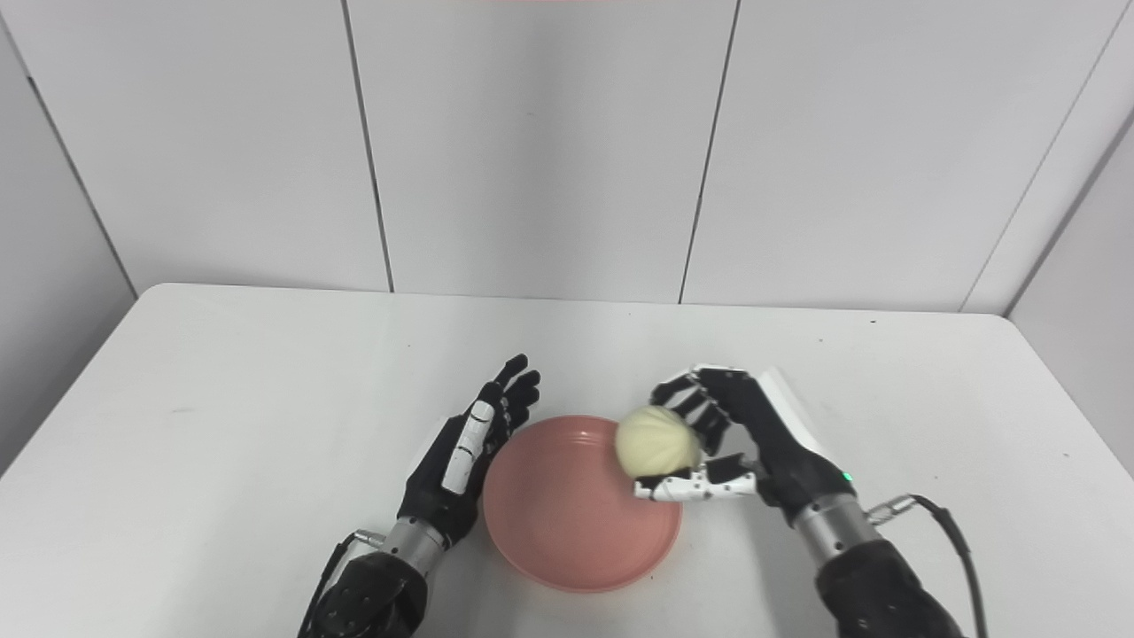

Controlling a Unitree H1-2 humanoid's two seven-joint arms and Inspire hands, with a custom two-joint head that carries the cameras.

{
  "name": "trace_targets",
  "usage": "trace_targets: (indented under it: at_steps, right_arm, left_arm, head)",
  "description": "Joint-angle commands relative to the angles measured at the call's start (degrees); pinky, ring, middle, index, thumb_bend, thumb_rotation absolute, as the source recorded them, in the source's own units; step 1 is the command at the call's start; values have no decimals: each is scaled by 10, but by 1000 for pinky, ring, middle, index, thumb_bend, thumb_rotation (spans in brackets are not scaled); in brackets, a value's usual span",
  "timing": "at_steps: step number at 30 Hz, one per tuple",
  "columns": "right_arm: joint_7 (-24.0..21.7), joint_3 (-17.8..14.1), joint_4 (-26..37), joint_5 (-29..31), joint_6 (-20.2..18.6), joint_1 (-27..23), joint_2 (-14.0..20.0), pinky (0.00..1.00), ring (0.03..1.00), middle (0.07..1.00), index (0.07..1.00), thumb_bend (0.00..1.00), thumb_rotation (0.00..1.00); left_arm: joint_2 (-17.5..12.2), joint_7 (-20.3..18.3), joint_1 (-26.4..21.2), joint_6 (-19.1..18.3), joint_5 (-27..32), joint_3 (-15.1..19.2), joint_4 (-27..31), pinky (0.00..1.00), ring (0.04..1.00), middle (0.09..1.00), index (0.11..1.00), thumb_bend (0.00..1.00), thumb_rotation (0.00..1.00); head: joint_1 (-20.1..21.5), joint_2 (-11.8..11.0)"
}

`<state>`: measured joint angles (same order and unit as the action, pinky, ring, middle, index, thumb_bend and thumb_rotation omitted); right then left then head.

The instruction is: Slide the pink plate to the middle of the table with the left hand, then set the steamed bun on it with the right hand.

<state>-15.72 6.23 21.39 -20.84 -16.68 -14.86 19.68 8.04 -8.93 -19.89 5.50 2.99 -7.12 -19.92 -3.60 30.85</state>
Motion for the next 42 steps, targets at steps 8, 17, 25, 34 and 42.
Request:
trace_targets:
  at_steps: [8,17,25,34,42]
  right_arm:
    - [18,46,-52,-34,29,-25,-25,297,374,453,525,517,0]
    - [42,87,-93,-92,49,-31,-44,241,329,435,525,514,0]
    - [89,104,-128,-135,89,-30,-61,200,275,474,487,521,0]
    - [178,116,-169,-185,192,-32,-66,338,419,452,531,516,0]
    - [160,119,-148,-196,200,-27,-60,654,742,759,696,563,227]
  left_arm:
    - [-8,-5,19,0,1,-1,17,997,955,940,926,622,978]
    - [-17,-16,26,-11,14,4,37,988,953,937,929,632,964]
    - [-24,-24,35,-38,35,9,67,1000,959,939,929,615,970]
    - [-31,-31,39,-41,40,11,75,1000,953,937,922,601,966]
    - [-32,-32,38,-43,45,11,77,994,955,938,928,603,968]
  head:
    - [28,0]
    - [49,5]
    - [72,11]
    - [80,13]
    - [80,14]
